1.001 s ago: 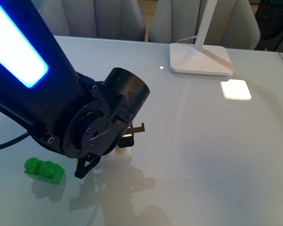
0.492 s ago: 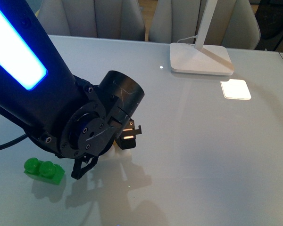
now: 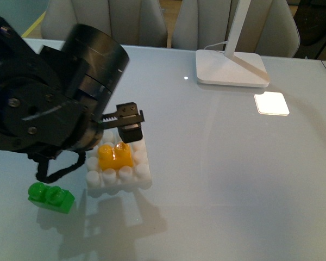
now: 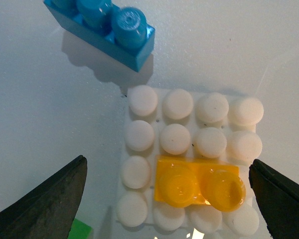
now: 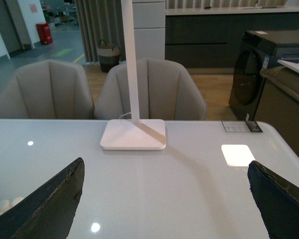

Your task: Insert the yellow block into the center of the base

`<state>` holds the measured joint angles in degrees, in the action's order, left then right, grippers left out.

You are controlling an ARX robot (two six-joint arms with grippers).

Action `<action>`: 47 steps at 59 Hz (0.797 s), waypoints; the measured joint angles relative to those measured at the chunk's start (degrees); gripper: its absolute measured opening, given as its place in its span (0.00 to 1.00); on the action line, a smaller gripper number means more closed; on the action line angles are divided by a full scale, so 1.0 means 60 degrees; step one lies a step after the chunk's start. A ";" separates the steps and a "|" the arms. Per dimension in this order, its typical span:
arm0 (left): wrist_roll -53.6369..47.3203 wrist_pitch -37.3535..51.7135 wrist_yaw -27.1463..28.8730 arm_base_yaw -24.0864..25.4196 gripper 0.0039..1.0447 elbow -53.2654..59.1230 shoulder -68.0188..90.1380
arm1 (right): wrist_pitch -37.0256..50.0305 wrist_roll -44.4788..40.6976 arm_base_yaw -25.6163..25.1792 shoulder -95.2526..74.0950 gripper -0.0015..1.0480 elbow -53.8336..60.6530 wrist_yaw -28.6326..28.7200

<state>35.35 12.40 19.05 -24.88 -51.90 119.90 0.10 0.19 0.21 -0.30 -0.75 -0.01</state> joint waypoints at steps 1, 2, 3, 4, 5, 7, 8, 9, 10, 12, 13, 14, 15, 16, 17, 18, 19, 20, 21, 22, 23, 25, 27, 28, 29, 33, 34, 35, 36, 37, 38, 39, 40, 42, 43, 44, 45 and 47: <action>-0.0069 0.0106 -0.0076 0.0106 0.93 0.0138 -0.0171 | -0.0004 0.0000 0.0000 0.0000 0.92 0.0000 0.0000; -0.0146 0.0160 -0.0117 0.0160 0.93 0.0211 -0.0259 | 0.0000 0.0004 0.0000 0.0000 0.92 0.0000 0.0000; -0.0240 0.0273 -0.0204 0.0277 0.93 0.0361 -0.0452 | 0.0000 0.0000 0.0000 0.0000 0.92 0.0000 -0.0004; -0.0266 0.0328 -0.0262 0.0342 0.93 0.0441 -0.0550 | -0.0004 0.0000 0.0000 0.0000 0.92 0.0000 0.0000; -0.0386 0.0437 -0.0401 0.0474 0.93 0.0605 -0.0765 | 0.0000 0.0000 0.0000 0.0000 0.92 0.0000 -0.0004; -0.0535 0.0590 -0.0616 0.0678 0.93 0.0860 -0.1100 | -0.0004 0.0000 0.0000 0.0000 0.92 0.0000 -0.0004; -0.0594 0.0641 -0.0692 0.0750 0.93 0.0951 -0.1220 | -0.0004 0.0000 0.0000 0.0000 0.92 0.0000 -0.0004; -0.0718 0.0750 -0.0838 0.0900 0.93 0.1133 -0.1464 | 0.0000 0.0000 0.0000 0.0000 0.92 0.0000 0.0000; -0.0772 0.0798 -0.0907 0.0973 0.93 0.1224 -0.1588 | 0.0000 0.0000 0.0000 0.0000 0.92 0.0000 -0.0004; -0.0940 0.0929 -0.1155 0.1209 0.93 0.1515 -0.1989 | -0.0004 0.0000 0.0000 0.0000 0.92 0.0000 0.0000; -0.1009 0.1020 -0.1355 0.1373 0.93 0.1716 -0.2262 | 0.0000 0.0000 0.0000 0.0000 0.92 0.0000 0.0000; -0.1086 0.1064 -0.1453 0.1457 0.93 0.1818 -0.2397 | 0.0000 0.0000 0.0000 0.0000 0.92 0.0000 -0.0004; -0.1169 0.1133 -0.1643 0.1625 0.93 0.2014 -0.2677 | 0.0000 0.0000 0.0000 0.0000 0.92 0.0000 -0.0004; -0.1253 0.1162 -0.1738 0.1708 0.93 0.2116 -0.2816 | -0.0004 0.0000 0.0000 0.0000 0.92 0.0000 -0.0004; -0.1366 0.1220 -0.1953 0.1887 0.93 0.2320 -0.3115 | -0.0004 0.0000 0.0000 0.0000 0.92 0.0000 -0.0004; -0.1424 0.1246 -0.2040 0.1974 0.93 0.2426 -0.3264 | -0.0004 0.0000 0.0000 0.0000 0.92 0.0000 -0.0004; -0.1504 0.1286 -0.2204 0.2153 0.93 0.2630 -0.3570 | 0.0000 0.0000 0.0000 0.0000 0.92 0.0000 0.0000; -0.1570 0.1293 -0.2346 0.2244 0.93 0.2728 -0.3719 | 0.0000 0.0000 0.0000 0.0000 0.92 0.0000 0.0000; -0.1636 0.1293 -0.2568 0.2430 0.93 0.2918 -0.4025 | 0.0000 0.0000 0.0000 0.0000 0.92 0.0000 -0.0004; -0.1708 0.1290 -0.2714 0.2528 0.93 0.3016 -0.4189 | 0.0000 0.0000 0.0000 0.0000 0.92 0.0000 -0.0004; -0.1807 0.1268 -0.2936 0.2718 0.93 0.3195 -0.4503 | -0.0004 0.0000 0.0000 0.0000 0.92 0.0000 0.0000; -0.1945 0.1166 -0.3289 0.3024 0.93 0.3432 -0.4983 | 0.0000 0.0000 0.0000 0.0000 0.92 0.0000 0.0000; -0.2095 0.1027 -0.3599 0.3333 0.93 0.3636 -0.5446 | 0.0000 0.0000 0.0000 0.0000 0.92 0.0000 -0.0004; -0.2175 0.0918 -0.3796 0.3534 0.93 0.3745 -0.5748 | -0.0004 0.0000 0.0000 0.0000 0.92 0.0000 0.0000; -0.2197 0.0878 -0.3883 0.3625 0.93 0.3796 -0.5883 | 0.0000 0.0000 0.0000 0.0000 0.92 0.0000 -0.0004; -0.2295 0.0805 -0.3931 0.3949 0.93 0.3909 -0.6415 | 0.0000 0.0000 0.0000 0.0000 0.92 0.0000 -0.0007; -0.2317 0.0805 -0.3934 0.4000 0.93 0.3909 -0.6495 | 0.0000 0.0000 0.0000 0.0000 0.92 0.0000 -0.0004; -0.2324 0.0805 -0.3938 0.4014 0.93 0.3909 -0.6532 | -0.0004 0.0000 0.0000 0.0000 0.92 0.0000 -0.0004; -0.2353 0.0805 -0.3942 0.4036 0.93 0.3909 -0.6572 | 0.0000 0.0000 0.0000 0.0000 0.92 0.0000 -0.0004; -0.2379 0.0805 -0.3960 0.4036 0.93 0.3912 -0.6594 | 0.0000 0.0000 0.0000 0.0000 0.92 0.0000 -0.0004; -0.2386 0.0805 -0.3971 0.4036 0.93 0.3912 -0.6594 | -0.0004 0.0000 0.0000 0.0000 0.92 0.0000 -0.0004; -0.2408 0.0805 -0.4000 0.4036 0.93 0.3916 -0.6594 | -0.0004 0.0000 0.0000 0.0000 0.92 0.0000 0.0000; -0.2422 0.0801 -0.4003 0.4036 0.93 0.3916 -0.6590 | 0.0000 0.0000 0.0000 0.0000 0.92 0.0000 0.0000; -0.2481 0.0903 -0.3982 0.4040 0.93 0.3974 -0.6532 | -0.0004 0.0000 0.0000 0.0000 0.92 0.0000 0.0000; -0.2681 0.1177 -0.3912 0.4047 0.92 0.4051 -0.6448 | 0.0000 0.0000 0.0000 0.0000 0.92 0.0000 0.0000; -0.2889 0.2120 -0.3683 0.4051 0.89 0.4306 -0.6269 | 0.0000 0.0000 0.0000 0.0000 0.92 0.0000 0.0000; -0.3133 0.2674 -0.3588 0.4054 0.87 0.4452 -0.6160 | -0.0004 0.0000 0.0000 0.0000 0.92 0.0000 0.0000; -0.3643 0.4299 -0.3344 0.4073 0.82 0.4892 -0.5829 | -0.0004 0.0000 0.0000 0.0000 0.92 0.0000 -0.0004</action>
<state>13.50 38.20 -1.02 -0.45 -22.55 84.93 0.08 0.19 0.21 -0.30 -0.75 -0.03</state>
